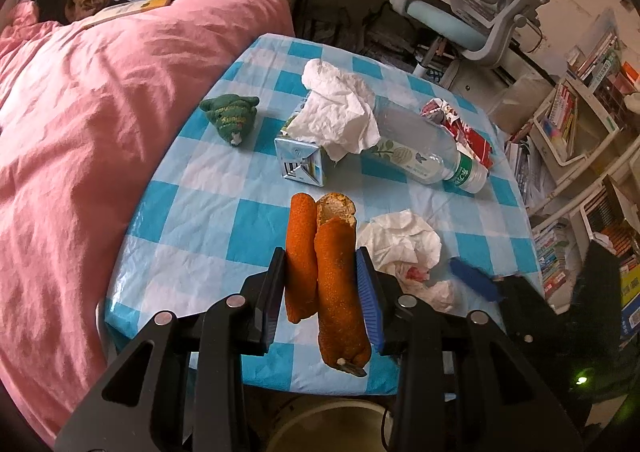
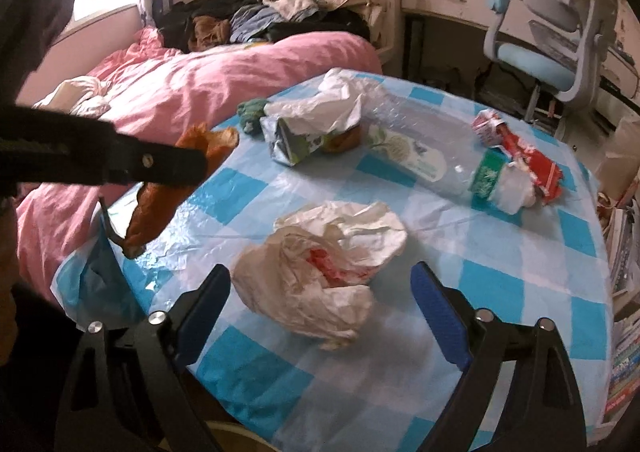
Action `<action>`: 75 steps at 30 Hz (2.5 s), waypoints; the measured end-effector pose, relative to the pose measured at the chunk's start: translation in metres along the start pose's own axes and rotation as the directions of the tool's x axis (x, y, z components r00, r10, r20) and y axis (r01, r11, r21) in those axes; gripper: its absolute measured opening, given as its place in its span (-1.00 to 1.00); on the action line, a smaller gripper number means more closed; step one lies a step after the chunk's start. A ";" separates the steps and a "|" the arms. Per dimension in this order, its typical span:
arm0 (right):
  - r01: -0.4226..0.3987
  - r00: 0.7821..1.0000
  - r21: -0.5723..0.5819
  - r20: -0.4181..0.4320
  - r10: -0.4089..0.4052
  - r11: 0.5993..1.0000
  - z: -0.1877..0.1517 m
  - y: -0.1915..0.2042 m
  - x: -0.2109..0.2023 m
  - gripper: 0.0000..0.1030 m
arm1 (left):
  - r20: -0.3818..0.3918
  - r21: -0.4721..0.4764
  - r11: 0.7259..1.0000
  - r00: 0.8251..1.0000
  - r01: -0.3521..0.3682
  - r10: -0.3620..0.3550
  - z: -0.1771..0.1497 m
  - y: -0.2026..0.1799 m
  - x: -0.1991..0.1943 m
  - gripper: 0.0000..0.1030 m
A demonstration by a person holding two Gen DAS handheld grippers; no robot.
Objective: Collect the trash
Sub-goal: 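Grasp the crumpled white plastic bag with the right tool while the left tool holds the sticks, then open the right tool over the yellow bucket while the left tool carries the sticks there, then open the left tool over the yellow bucket to drop the orange sticks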
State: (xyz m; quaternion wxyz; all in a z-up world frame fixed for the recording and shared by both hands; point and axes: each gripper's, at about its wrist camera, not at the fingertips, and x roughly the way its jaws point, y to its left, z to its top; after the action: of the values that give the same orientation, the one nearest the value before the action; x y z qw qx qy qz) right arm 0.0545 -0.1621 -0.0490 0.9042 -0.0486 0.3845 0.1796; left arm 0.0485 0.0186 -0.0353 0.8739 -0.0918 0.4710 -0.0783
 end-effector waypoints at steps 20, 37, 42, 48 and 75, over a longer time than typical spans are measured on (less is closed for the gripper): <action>-0.186 0.982 -0.005 0.008 0.186 0.983 -0.009 0.000 -0.049 -0.40 | 0.041 0.015 0.999 0.998 -0.043 0.042 -0.005 0.002 -0.006 -0.35; -0.452 0.849 -0.210 -0.401 0.345 0.867 -0.104 0.068 -0.078 -0.22 | 0.011 0.051 0.996 0.997 -0.075 0.074 -0.061 0.000 -0.021 -0.35; -0.374 0.884 -0.208 -0.373 0.280 0.904 -0.111 0.064 -0.081 0.20 | -0.020 0.059 0.995 0.997 -0.076 0.078 -0.089 0.001 -0.026 -0.35; -0.343 0.915 -0.112 -0.263 0.305 0.933 -0.106 0.039 -0.094 0.25 | -0.075 0.082 0.995 0.995 -0.065 0.071 -0.124 -0.004 -0.028 -0.35; 0.063 0.997 0.061 0.035 -0.065 0.996 -0.090 -0.024 -0.123 0.79 | -0.205 0.171 0.981 0.970 -0.096 0.130 -0.184 -0.024 -0.008 0.26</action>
State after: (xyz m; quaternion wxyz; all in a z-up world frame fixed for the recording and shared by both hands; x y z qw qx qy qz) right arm -0.0762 -0.2403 -0.0258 0.9175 -0.0304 0.3711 0.1400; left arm -0.1110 -0.0190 -0.1220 0.8253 0.0145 0.5594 -0.0751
